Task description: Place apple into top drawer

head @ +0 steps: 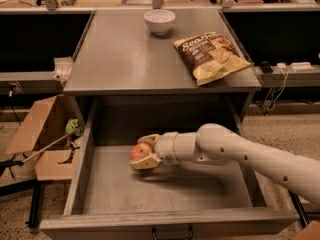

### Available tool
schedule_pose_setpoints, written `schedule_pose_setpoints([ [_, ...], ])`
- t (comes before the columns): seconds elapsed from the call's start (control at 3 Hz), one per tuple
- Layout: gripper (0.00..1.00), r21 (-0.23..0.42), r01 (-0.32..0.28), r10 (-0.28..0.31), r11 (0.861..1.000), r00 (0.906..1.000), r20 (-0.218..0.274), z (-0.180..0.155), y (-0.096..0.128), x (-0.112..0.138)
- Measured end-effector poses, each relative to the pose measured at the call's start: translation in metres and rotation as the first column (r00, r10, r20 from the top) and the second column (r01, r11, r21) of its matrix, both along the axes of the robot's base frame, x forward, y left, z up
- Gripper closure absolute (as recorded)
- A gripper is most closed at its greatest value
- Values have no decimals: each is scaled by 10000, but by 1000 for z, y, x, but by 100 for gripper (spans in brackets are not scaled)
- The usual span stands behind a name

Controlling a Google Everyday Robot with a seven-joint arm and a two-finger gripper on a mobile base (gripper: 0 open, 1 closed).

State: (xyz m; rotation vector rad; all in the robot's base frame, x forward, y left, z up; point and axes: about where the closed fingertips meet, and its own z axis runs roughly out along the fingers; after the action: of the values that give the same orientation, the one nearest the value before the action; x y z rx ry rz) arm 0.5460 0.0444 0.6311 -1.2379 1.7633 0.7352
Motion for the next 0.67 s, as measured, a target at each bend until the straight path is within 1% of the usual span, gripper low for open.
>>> schedule_pose_setpoints([
  [0.67, 11, 75, -43, 43, 10000, 10000, 65, -1, 0, 0],
])
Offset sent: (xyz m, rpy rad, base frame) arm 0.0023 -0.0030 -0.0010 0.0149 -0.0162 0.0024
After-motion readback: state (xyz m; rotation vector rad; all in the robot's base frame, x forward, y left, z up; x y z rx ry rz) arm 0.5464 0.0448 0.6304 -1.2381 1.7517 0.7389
